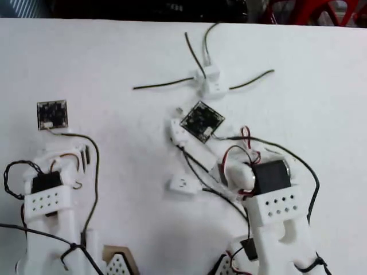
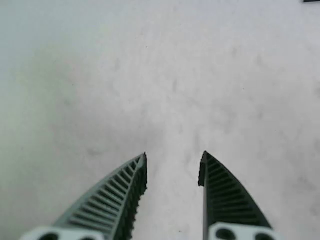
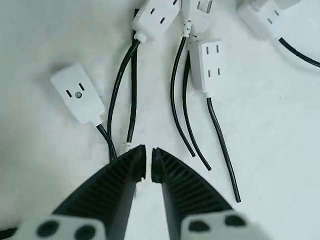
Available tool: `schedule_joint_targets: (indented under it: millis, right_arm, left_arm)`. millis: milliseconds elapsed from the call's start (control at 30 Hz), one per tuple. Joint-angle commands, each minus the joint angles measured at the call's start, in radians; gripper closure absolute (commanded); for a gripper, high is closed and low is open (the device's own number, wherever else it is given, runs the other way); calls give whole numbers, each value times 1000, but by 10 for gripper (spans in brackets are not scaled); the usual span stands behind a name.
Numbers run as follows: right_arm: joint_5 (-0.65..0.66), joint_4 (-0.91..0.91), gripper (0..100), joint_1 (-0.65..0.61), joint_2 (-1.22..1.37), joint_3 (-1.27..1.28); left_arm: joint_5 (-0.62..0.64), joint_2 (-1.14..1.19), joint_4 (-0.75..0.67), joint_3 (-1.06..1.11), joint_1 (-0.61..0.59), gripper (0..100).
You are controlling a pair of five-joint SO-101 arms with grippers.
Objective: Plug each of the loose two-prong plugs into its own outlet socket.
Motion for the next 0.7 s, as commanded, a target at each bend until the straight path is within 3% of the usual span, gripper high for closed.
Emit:
schedule_joint_targets:
  millis: [0, 200, 333, 467, 667]
  right_arm:
    - [0, 4, 982, 12, -8, 11]
    - [0, -136, 981, 30, 88, 187]
    - [2, -67, 974, 22, 151, 209]
    - [6, 8, 883, 30, 216, 212]
    - [5, -30, 872, 30, 357, 213]
  left_arm:
    - [-2, -30, -26, -6, -1, 820]
    - [-2, -30, -26, -6, -1, 820]
    - [-2, -30, -26, -6, -1, 820]
    - [-2, -30, -26, -6, -1, 820]
    - [-2, -30, -26, -6, -1, 820]
